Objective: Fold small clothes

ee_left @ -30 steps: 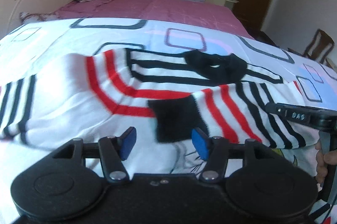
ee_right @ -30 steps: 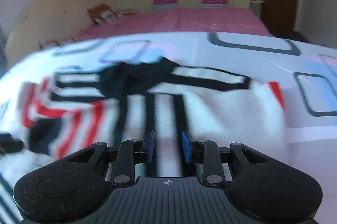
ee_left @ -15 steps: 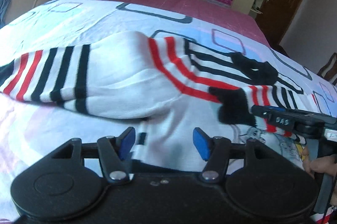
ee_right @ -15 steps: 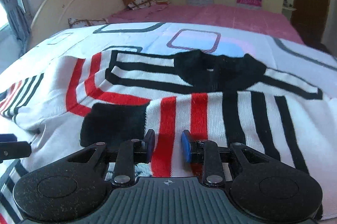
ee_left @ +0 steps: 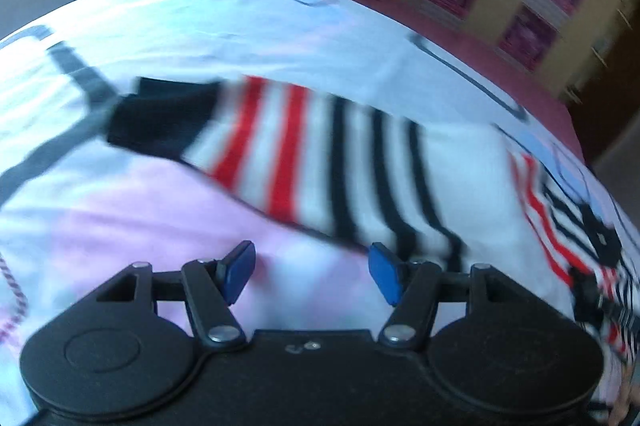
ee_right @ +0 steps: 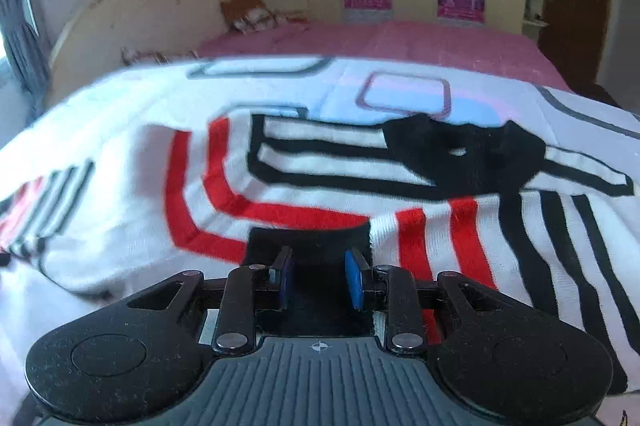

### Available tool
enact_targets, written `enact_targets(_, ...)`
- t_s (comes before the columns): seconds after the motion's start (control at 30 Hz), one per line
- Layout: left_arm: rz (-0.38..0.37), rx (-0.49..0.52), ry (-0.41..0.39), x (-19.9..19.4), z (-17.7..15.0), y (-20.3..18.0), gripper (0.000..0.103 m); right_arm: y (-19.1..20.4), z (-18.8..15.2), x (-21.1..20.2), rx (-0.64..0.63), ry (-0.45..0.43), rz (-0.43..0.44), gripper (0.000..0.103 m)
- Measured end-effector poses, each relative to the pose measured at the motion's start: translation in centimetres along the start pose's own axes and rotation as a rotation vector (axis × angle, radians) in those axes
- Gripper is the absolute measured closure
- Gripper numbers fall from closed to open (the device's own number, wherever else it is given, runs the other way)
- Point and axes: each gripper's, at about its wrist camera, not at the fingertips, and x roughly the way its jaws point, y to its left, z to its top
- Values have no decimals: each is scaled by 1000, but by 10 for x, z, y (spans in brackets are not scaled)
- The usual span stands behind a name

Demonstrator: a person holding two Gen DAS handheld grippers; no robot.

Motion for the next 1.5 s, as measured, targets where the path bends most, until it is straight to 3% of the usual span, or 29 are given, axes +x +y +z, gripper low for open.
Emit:
enact_targets(0.13, 3, -69, -27, 5, 16, 24, 41, 3, 1, -1, -3, 5, -15, 75)
enact_targets(0.3, -45, -154, -65, 18, 33, 44, 43, 5, 6, -4, 5, 13, -23, 75)
enact_targets(0.37, -48, -181, -87, 24, 38, 50, 52, 1, 7, -6, 51, -11, -22, 75)
enact_targets(0.4, -42, -197, -101, 26, 39, 54, 64, -1, 5, -1, 61, 7, -28, 75)
enact_targets(0.43, -32, -215, -114, 29, 41, 57, 76, 0, 2, 1, 49, 1, -28, 75)
enact_targets(0.53, -25, -246, -137, 35, 44, 64, 91, 6, 2, 1, -11, -1, -48, 75)
enact_targets(0.6, -27, -240, -152, 35, 44, 64, 97, 3, 4, 0, 17, -1, -40, 75)
enact_targets(0.7, -43, -204, -183, 25, 45, 55, 97, -3, 2, -5, 61, -36, -57, 75)
enact_targets(0.73, -56, -180, -202, 18, 46, 49, 97, -4, -1, 0, 54, -12, -56, 75)
enact_targets(0.8, -88, -107, -245, 1, 50, 30, 97, -2, 2, -1, 17, -8, -54, 75)
enact_targets(0.9, -166, -5, -284, -23, 53, -7, 97, -16, 8, -14, 110, -38, 0, 75)
enact_targets(1.03, -321, 127, -287, -41, 49, -78, 97, -28, 8, -34, 133, -70, -3, 75)
enact_targets(1.23, -518, 303, -187, -30, 9, -196, 97, -73, -3, -72, 173, -98, -38, 75)
enact_targets(1.3, -554, 378, -155, -21, -11, -229, 97, -91, -8, -84, 188, -104, -42, 75)
enact_targets(1.43, -577, 562, -55, 5, -64, -288, 97, -119, -18, -100, 205, -96, -44, 74)
enact_targets(1.5, -553, 622, -6, 18, -84, -303, 96, -128, -23, -104, 218, -84, -31, 74)
